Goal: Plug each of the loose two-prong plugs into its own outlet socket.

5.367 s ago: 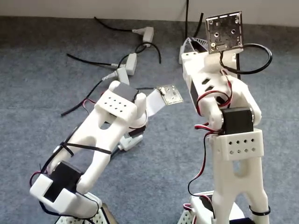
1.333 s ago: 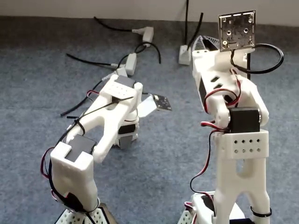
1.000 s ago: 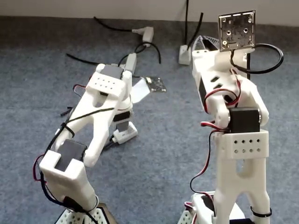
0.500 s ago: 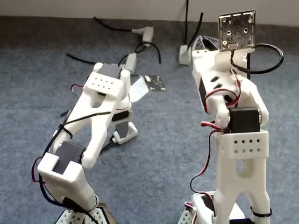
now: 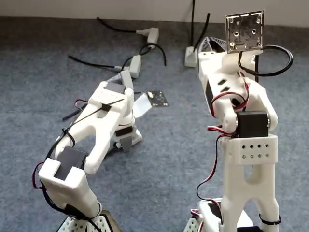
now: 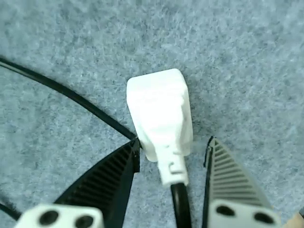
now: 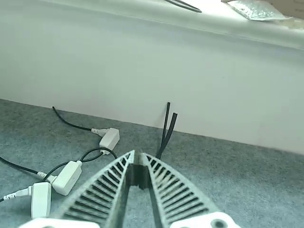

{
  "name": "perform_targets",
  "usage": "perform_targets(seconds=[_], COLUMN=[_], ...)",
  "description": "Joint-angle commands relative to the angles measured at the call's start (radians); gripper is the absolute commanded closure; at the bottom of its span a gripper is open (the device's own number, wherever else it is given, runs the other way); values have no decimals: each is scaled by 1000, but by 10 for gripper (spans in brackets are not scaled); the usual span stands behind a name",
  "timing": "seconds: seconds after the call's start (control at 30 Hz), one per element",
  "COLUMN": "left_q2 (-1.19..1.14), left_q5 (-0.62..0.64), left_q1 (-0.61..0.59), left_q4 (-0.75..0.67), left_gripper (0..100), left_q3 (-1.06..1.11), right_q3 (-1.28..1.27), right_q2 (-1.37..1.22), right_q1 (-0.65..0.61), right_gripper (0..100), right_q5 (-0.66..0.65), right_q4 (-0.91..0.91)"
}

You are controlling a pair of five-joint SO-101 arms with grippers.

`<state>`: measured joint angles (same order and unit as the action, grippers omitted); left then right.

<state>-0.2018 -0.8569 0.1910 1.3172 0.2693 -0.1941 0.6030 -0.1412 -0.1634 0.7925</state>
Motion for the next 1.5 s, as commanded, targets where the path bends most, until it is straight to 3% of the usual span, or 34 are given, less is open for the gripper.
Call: perform_targets(seconds=[0.0, 0.23, 0.4, 0.5, 0.57, 0.7, 1.07, 1.47], left_q2=[48, 56, 54, 51, 58, 50, -4, -662], left_q5=[6, 6, 6, 14, 95, 302, 311, 394], left_q1=[-5, -4, -2, -5, -7, -7, 88, 1], left_q4=[-52, -170, -176, -170, -175, -170, -176, -124], left_gripper=[764, 775, 992, 973, 993, 993, 991, 989], left_q3=[27, 122, 105, 53, 8, -180, -567, -1296], right_q3=[48, 48, 48, 48, 48, 48, 48, 48], right_q2=[33, 33, 35, 41, 42, 42, 42, 35], right_q1=[12, 12, 12, 12, 12, 12, 12, 13], right_gripper=[992, 992, 992, 992, 992, 992, 992, 992], right_q5=[12, 14, 14, 14, 14, 14, 14, 14], right_q4=[-4, -4, -4, -2, -2, -2, -1, -1])
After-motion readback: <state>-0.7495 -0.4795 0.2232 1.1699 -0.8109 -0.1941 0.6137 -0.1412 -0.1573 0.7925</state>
